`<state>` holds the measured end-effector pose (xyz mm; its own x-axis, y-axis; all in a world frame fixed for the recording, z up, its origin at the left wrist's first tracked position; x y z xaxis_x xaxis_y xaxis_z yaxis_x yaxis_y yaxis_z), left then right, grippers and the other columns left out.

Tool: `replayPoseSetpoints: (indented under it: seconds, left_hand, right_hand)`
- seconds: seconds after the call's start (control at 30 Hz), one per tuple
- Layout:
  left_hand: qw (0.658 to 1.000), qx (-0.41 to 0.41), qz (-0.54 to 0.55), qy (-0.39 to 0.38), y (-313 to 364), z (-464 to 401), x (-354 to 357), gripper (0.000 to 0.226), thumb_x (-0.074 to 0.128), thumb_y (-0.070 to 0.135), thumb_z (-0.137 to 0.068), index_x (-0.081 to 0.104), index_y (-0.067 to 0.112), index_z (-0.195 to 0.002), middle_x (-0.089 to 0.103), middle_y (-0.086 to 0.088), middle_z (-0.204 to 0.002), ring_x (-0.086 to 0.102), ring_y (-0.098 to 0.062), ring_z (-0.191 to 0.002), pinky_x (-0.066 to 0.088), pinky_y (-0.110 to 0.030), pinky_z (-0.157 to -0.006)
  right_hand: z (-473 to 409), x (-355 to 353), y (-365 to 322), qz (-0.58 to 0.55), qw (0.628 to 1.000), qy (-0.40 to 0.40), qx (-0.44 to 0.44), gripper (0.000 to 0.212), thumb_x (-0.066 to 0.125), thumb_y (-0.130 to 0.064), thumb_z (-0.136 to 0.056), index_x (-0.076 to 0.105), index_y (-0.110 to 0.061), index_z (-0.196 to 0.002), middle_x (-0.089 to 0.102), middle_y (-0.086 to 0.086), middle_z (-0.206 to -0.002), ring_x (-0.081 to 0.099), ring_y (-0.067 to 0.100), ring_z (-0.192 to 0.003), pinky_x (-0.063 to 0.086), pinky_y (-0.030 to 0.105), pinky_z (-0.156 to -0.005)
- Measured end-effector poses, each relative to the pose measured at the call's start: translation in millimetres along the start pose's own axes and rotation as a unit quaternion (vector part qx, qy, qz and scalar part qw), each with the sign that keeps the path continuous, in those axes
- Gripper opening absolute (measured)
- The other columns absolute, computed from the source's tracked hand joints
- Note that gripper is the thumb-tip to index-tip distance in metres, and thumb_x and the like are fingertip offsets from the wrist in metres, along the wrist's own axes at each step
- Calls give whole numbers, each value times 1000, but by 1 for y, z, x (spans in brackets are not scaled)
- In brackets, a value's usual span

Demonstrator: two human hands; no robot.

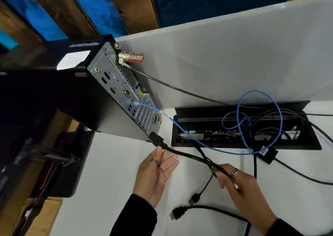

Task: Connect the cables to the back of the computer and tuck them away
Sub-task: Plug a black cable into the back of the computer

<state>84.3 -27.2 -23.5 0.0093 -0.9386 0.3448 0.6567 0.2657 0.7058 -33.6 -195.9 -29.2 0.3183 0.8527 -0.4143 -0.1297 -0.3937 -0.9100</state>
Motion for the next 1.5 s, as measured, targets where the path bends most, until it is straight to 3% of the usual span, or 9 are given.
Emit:
replayPoseSetpoints:
  seconds: [0.13, 0.27, 0.5, 0.67, 1.0, 1.1, 1.23, 1.37, 1.5]
  left_hand:
    - [992, 80, -93, -11, 13, -14, 3, 13, 49, 16, -92, 62, 14, -94, 67, -6, -73, 60, -13, -53, 59, -26, -62]
    - [952, 208, -220, -42, 26, -13, 15, 14, 58, 19, -80, 60, 14, -93, 65, -18, -78, 68, -16, -68, 58, -25, -67]
    - [881, 321, -346, -21, 35, -13, 23, 13, 68, 27, -76, 64, 37, -84, 71, 2, -86, 66, -14, -80, 54, -34, -77]
    - [862, 343, -373, 1, 34, -16, 20, 12, 70, 28, -78, 61, 23, -84, 70, 13, -83, 64, -3, -78, 50, -16, -74]
    - [861, 303, -408, 31, 32, -26, 15, 7, 66, 22, -80, 63, 24, -86, 61, -1, -72, 53, -9, -64, 45, -12, -62]
    - [924, 221, -309, 39, 27, -34, 7, 7, 60, 11, -87, 60, 7, -93, 57, -3, -68, 45, -10, -51, 42, -22, -51]
    - [974, 149, -157, 64, 22, -41, -3, 12, 51, 14, -92, 51, 2, -95, 62, -11, -83, 44, -6, -44, 41, -18, -43]
    - [975, 159, -149, 35, 27, -45, 1, 13, 46, 12, -94, 51, 1, -94, 68, -12, -91, 47, -7, -46, 47, -18, -49]
    - [971, 184, -155, 3, 34, -48, 12, 10, 45, 9, -94, 53, 5, -97, 67, -13, -99, 52, -7, -49, 51, -18, -56]
  right_hand:
    - [-7, -4, 5, 16, 999, -39, -13, 11, 44, -51, -84, 53, -51, -78, 52, -20, -60, 48, 1, -51, 33, 4, -49]
    - [-16, 3, 5, 4, 994, -110, -8, 48, 28, -82, -71, 53, -45, -89, 57, -27, -67, 54, 0, -61, 38, 7, -58]
    - [-41, 28, -15, 23, 988, -150, -12, 14, 41, -30, -95, 55, -26, -93, 52, -30, -57, 49, 3, -56, 33, 11, -54]
    - [-47, 30, -15, 20, 994, -104, -4, 19, 36, -41, -90, 49, -34, -78, 49, -22, -50, 42, 7, -46, 29, 14, -47]
    - [-47, 37, -4, 89, 991, -105, 3, 28, 29, -46, -92, 50, -31, -81, 40, -5, -39, 39, 12, -38, 24, 15, -38]
    - [-43, 46, -7, 271, 957, -91, -52, 52, 17, -42, -99, 58, -24, -73, 22, -5, -32, 23, 10, -24, 11, 11, -32]
    - [-33, 60, -11, 343, 930, -58, -119, 63, 9, -32, -101, 63, -20, -70, 45, -3, -36, 41, 11, -28, 32, 14, -31]
    - [-44, 24, -27, 223, 968, -46, -104, 36, 23, -35, -97, 57, -29, -91, 67, -11, -72, 59, 6, -57, 48, 19, -50]
    - [-80, -23, -45, 85, 991, 36, -96, 29, 35, -35, -94, 60, -21, -89, 61, -9, -73, 57, 1, -74, 42, 7, -66]
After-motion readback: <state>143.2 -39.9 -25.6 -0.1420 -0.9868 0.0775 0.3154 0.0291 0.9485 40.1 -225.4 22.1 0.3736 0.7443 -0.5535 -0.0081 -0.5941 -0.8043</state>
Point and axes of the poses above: each hand's wrist, its own z-axis away from the middle knuckle, its own x-axis out of the palm, y = z × x, the point moved 6 cm from there along -z, towards the middle knuckle
